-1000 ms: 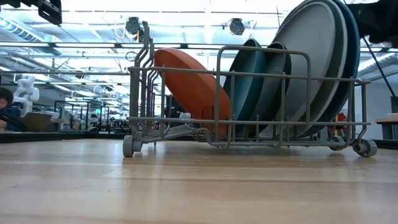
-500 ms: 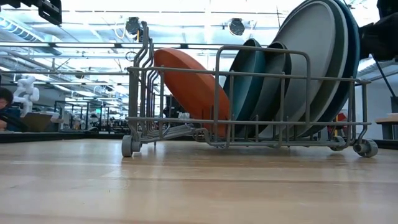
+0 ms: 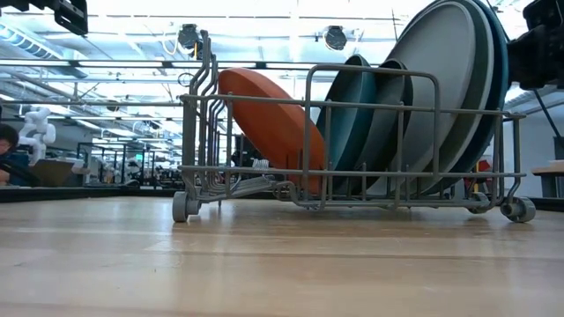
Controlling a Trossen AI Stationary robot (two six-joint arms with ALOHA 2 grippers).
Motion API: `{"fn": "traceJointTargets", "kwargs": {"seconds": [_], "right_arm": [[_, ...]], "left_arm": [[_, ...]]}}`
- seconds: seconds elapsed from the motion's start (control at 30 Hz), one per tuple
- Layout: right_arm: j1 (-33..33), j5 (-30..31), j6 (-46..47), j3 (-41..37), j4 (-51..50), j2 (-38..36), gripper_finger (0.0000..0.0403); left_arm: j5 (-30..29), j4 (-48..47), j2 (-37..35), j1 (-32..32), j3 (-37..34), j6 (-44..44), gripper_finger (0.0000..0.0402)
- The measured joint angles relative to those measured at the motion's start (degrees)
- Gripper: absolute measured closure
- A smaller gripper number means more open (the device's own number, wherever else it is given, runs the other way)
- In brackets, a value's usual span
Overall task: Sort dishes
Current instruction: Return to Home Position
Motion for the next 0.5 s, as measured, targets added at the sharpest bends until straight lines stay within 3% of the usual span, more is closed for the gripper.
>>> {"fn": "traceJointTargets", "kwargs": {"seconds": [0.5], "right_arm": [[0.00,0.08,2.85,-0.02,0.51,0.00,0.0395]], "left_arm": [[0.00,0.00,0.00,0.02,0.00,0.00,0.0402]]}}
